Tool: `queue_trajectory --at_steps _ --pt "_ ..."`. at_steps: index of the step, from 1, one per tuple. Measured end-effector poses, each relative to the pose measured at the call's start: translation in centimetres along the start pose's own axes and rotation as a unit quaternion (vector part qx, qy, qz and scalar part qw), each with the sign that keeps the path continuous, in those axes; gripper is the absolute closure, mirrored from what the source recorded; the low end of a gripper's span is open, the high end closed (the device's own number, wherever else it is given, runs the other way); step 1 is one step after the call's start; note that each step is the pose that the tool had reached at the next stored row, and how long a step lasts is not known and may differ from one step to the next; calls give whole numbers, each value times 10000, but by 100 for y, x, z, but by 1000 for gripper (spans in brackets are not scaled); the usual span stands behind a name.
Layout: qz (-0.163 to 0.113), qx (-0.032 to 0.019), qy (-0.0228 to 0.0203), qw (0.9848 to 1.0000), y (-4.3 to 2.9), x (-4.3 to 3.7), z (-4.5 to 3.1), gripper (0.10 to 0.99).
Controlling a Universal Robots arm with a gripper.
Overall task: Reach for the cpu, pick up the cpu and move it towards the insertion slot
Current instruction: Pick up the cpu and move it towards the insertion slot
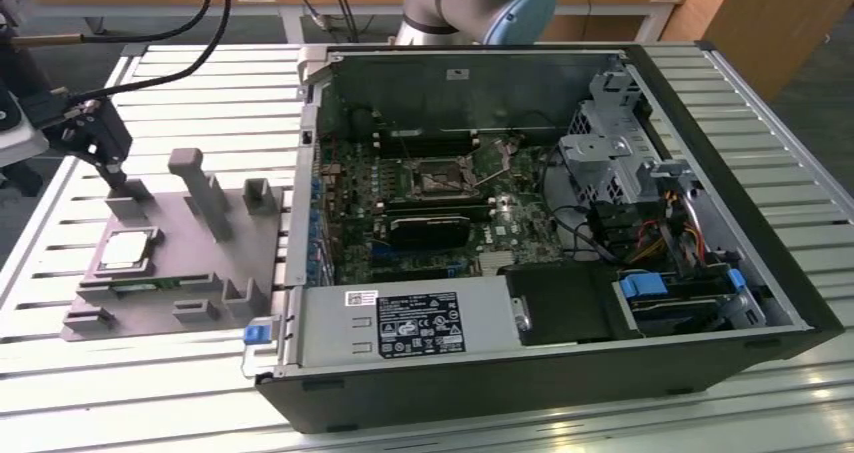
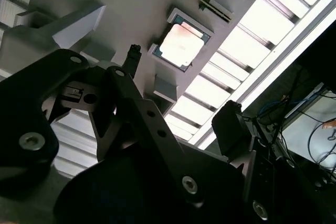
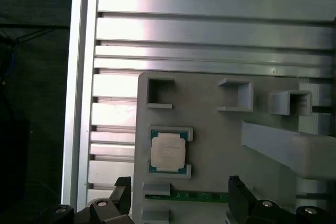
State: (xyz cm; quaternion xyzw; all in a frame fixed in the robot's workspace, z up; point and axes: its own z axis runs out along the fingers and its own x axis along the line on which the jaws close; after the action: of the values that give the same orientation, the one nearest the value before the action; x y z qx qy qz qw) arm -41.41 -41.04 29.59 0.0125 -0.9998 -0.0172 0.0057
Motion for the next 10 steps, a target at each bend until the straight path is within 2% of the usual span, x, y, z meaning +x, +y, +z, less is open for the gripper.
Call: queue_trajectory --at_steps 10 --pt "-3 0 0 10000 -49 32 160 267"
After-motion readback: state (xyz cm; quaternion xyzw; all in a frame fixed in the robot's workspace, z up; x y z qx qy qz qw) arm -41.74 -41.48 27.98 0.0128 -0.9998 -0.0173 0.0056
